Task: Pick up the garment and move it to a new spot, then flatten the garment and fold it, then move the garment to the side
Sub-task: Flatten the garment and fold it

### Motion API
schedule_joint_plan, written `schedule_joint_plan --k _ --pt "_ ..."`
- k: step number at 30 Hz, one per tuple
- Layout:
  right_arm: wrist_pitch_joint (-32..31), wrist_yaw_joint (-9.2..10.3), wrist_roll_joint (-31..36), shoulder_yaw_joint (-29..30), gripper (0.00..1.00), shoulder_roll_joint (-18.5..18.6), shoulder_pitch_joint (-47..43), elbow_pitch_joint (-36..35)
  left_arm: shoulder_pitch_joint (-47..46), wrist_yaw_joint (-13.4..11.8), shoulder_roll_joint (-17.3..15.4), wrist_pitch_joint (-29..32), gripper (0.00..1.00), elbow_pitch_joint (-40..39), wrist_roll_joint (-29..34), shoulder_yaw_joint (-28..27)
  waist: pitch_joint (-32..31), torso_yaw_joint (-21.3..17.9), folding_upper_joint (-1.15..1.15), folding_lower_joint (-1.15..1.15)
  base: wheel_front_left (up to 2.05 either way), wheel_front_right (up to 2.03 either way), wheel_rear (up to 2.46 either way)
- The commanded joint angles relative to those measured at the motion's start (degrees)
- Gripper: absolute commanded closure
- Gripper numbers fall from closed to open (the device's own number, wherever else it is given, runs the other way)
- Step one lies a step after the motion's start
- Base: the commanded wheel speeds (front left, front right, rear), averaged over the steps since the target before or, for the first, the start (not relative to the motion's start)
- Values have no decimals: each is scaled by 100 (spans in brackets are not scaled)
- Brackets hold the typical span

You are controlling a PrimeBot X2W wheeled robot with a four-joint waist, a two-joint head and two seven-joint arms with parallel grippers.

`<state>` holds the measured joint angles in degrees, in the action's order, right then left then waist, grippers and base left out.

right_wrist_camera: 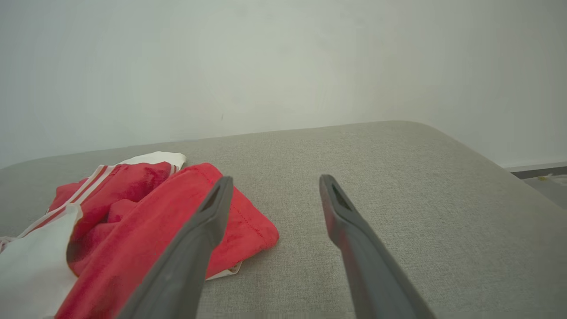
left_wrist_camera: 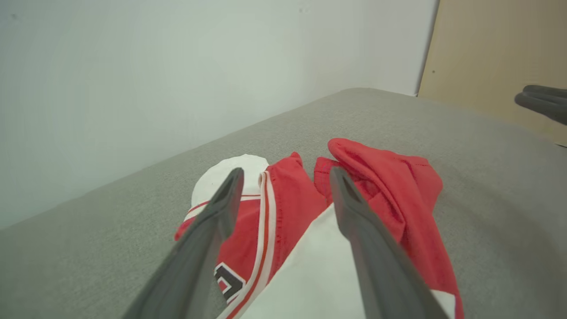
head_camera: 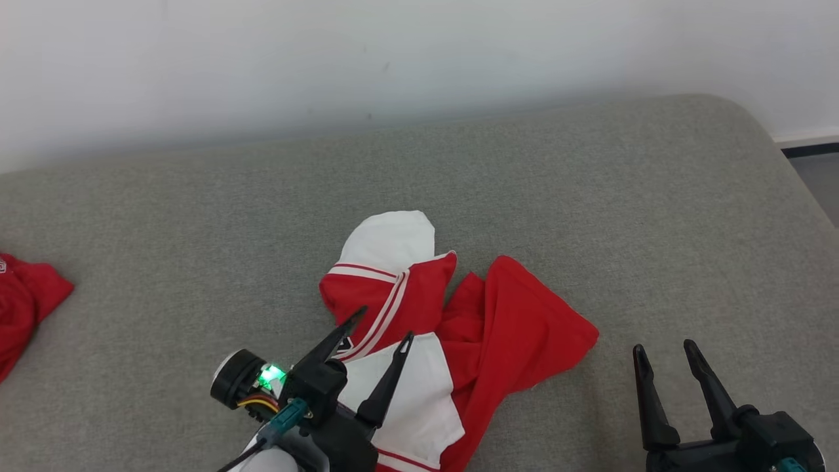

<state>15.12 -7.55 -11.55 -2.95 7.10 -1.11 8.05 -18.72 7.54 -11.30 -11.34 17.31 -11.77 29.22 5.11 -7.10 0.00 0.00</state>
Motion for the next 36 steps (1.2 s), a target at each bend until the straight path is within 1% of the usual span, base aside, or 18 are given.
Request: schedule_joint_plan --k 1,6,11,16,18,19,20,21,26,29,33,36 --pt "4 13 -16 6 0 -20 43 10 -128 -12 -54 23 0 36 -73 90 135 -165 0 0 0 0 0" --pt "4 13 -18 16 0 -61 89 56 -585 -12 -355 360 0 284 -411 859 222 -361 0 0 0 0 0" --pt "4 13 -33 4 0 -88 112 82 -981 -12 -660 667 0 469 -762 1482 281 -512 0 0 0 0 0" --pt "4 13 -54 -10 0 -101 150 111 -1304 -12 -906 938 0 635 -1111 1890 311 -642 0 0 0 0 0" --pt "4 13 -58 -2 0 -99 151 119 -1369 -12 -954 1020 0 708 -1247 2010 304 -689 0 0 0 0 0" --pt "4 13 -64 13 0 -99 145 117 -1401 -12 -976 1058 32 748 -1322 2058 299 -708 0 0 0 0 0" --pt "4 13 -64 24 0 -100 137 116 -1429 -12 -987 1075 85 775 -1406 2106 291 -724 0 0 0 0 0" --pt "4 13 -52 41 0 -110 111 102 -1458 -12 -1020 1087 100 823 -1467 2210 274 -744 0 0 0 0 0" --pt "4 13 -11 124 0 -125 -10 82 -1411 -12 -964 923 100 874 -1631 2334 176 -678 0 0 0 0 0" --pt "4 13 -3 161 0 -108 -42 78 -1451 -66 -943 674 100 850 -1627 2254 78 -552 0 0 0 0 0" --pt "4 13 -51 180 0 -59 -136 77 -1451 -292 -1001 223 100 686 -1689 1993 -84 -282 0 0 0 0 0" --pt "4 13 -62 237 0 -45 -165 45 -1330 -521 -1163 -17 100 489 -1726 1773 -169 4 0 0 0 0 0"
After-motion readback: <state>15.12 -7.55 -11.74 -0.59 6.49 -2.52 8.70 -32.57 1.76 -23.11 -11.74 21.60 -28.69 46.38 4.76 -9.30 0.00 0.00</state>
